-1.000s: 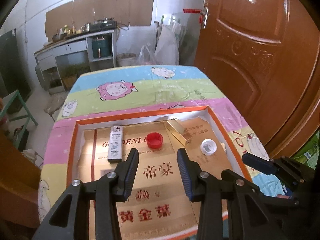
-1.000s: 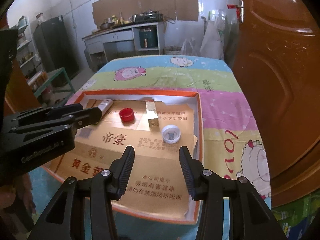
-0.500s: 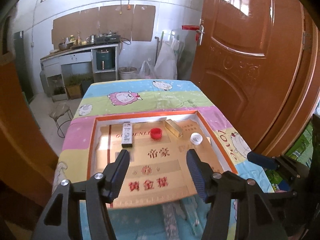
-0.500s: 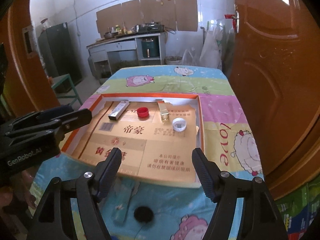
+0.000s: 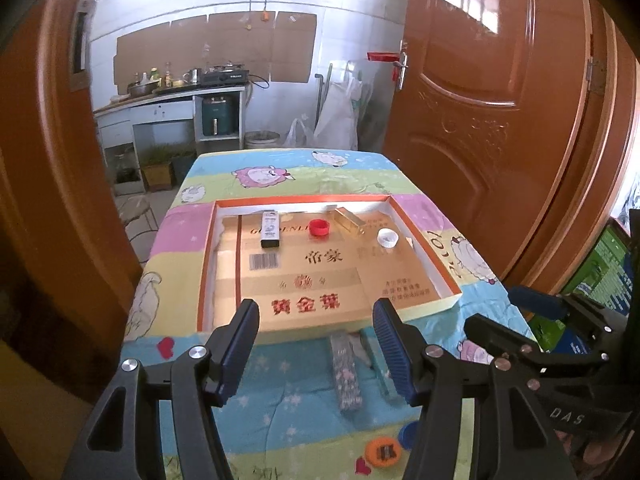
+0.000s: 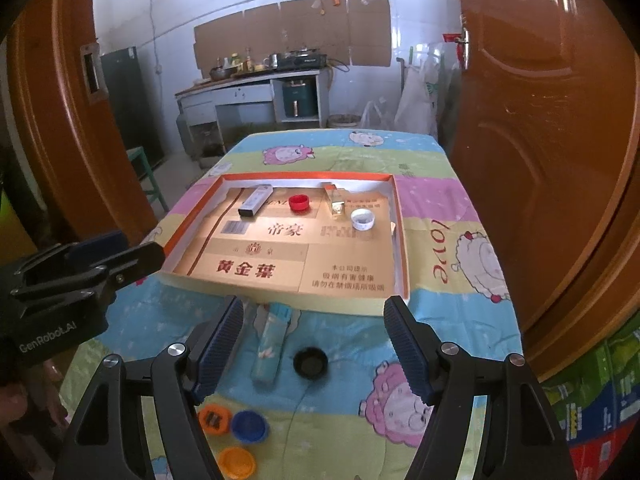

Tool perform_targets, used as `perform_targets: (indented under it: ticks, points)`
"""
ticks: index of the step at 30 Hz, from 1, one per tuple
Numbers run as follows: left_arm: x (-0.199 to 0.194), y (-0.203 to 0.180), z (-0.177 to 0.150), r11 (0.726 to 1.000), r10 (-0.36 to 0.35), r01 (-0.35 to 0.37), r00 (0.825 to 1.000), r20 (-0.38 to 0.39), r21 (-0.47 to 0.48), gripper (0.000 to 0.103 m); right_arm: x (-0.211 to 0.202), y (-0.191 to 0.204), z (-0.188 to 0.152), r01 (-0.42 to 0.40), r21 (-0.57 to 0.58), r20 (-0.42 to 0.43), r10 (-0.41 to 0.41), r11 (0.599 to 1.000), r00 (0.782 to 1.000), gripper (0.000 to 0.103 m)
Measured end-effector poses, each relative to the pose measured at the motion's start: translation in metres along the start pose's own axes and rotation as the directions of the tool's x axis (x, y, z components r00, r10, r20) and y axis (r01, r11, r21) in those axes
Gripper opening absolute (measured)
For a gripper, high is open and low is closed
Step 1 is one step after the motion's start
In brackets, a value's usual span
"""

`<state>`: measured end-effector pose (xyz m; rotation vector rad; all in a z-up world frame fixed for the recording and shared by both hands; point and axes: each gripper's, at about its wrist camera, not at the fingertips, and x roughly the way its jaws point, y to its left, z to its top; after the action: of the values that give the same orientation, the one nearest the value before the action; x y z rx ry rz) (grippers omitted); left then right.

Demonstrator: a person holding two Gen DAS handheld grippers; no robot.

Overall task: Organize rigid objects
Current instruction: 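Withdraw both tools from the tray toward the caps on the cloth, then grasp the plain orange cap with the right tool while the left tool grasps the labelled orange cap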

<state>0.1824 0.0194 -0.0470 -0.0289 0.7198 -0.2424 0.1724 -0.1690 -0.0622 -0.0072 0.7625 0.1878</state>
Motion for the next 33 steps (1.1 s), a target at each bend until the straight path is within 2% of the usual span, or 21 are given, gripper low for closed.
perform_targets:
  ticks: [8,12,19,24,27,29,30,33]
  points:
    - [-0.016,0.004,-0.018,1.0,0.004,-0.004,1.0,0.007,-0.007,0.059,-0.016,0.009,-0.022,0.012,-0.015,-0.003,-0.012,1.0,1.0,0.074]
    - [-0.023,0.006,-0.029,1.0,0.013,-0.013,1.0,0.015,-0.005,0.059,-0.021,0.014,-0.039,-0.007,-0.028,-0.009,0.007,1.0,1.0,0.074]
    - [-0.027,0.009,-0.054,1.0,0.023,-0.023,1.0,0.0,-0.001,0.059,-0.008,0.038,-0.088,-0.103,-0.112,-0.105,0.091,0.988,0.99,0.074]
    - [-0.024,0.012,-0.069,1.0,0.022,-0.022,0.999,-0.024,-0.003,0.059,0.005,0.054,-0.116,-0.125,-0.161,-0.154,0.1,0.979,0.983,0.074]
    - [-0.022,0.013,-0.074,1.0,0.017,-0.017,0.999,-0.032,-0.001,0.059,0.009,0.058,-0.12,-0.112,-0.175,-0.153,0.085,0.978,0.985,0.065]
    - [-0.019,0.013,-0.075,1.0,0.011,-0.011,0.999,-0.037,-0.002,0.059,0.013,0.056,-0.12,-0.108,-0.175,-0.158,0.08,0.979,0.984,0.051]
    - [-0.018,0.013,-0.076,1.0,0.008,-0.009,0.999,-0.042,-0.002,0.059,0.015,0.055,-0.12,-0.111,-0.171,-0.165,0.083,0.979,0.983,0.047]
    - [-0.013,0.012,-0.077,1.0,0.003,-0.003,0.999,-0.05,0.002,0.059,0.022,0.053,-0.121,-0.122,-0.162,-0.19,0.091,0.979,0.978,0.04]
